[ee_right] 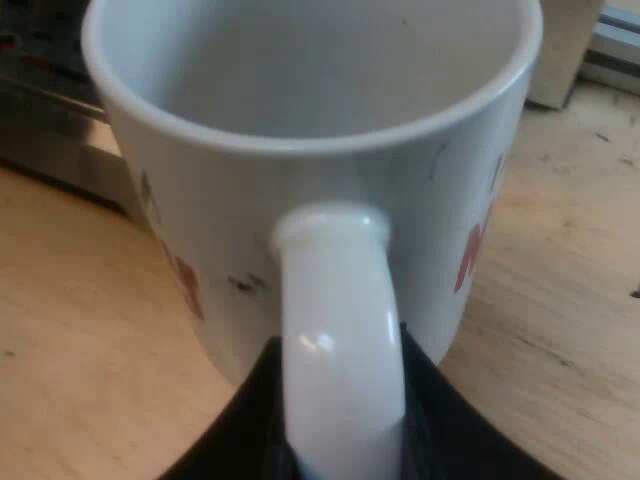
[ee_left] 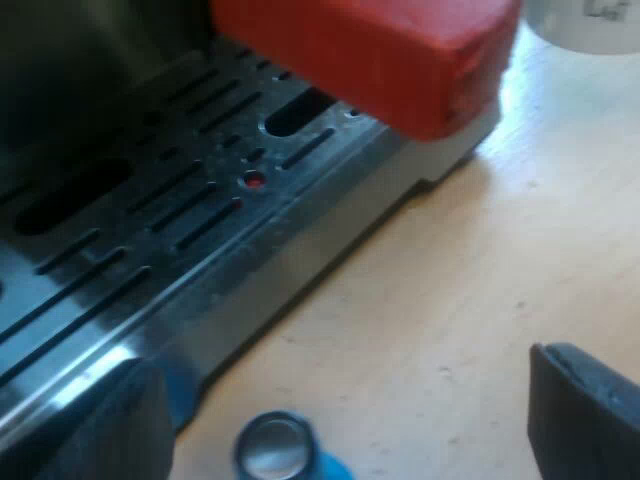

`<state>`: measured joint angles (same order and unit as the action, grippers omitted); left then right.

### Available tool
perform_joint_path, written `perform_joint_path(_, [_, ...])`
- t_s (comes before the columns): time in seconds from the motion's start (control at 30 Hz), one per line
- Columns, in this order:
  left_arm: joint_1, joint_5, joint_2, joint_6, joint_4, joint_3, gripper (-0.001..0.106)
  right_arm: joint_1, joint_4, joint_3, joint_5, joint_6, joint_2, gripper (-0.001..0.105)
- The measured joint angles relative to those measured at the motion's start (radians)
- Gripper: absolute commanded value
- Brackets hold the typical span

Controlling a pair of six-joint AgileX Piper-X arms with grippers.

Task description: Place mug into machine

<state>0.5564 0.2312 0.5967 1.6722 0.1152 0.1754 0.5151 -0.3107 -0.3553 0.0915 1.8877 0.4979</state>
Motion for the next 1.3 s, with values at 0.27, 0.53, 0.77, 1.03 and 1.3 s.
perform_joint_path(0.27, [0.000, -0.050, 0.000, -0.009, -0.014, 0.000, 0.073, 0.247, -0.004, 0.000, 0.135, -0.135, -0.007, 0.000])
perform_joint_path(0.53, [0.000, -0.066, 0.000, -0.009, -0.193, -0.065, 0.073, 0.441, 0.100, 0.000, 0.293, -0.183, 0.083, 0.000])
perform_joint_path(0.77, [0.000, -0.136, 0.000, -0.009, -0.202, -0.070, 0.073, 0.454, 0.299, 0.000, 0.304, -0.223, 0.263, 0.000])
perform_joint_path(1.03, [0.000, -0.180, 0.000, -0.009, -0.202, -0.070, 0.073, 0.454, 0.514, -0.014, 0.310, -0.226, 0.464, 0.000])
perform_joint_path(1.3, [0.000, -0.180, 0.000, -0.009, -0.207, -0.070, 0.073, 0.454, 0.579, -0.126, 0.310, -0.226, 0.651, 0.000])
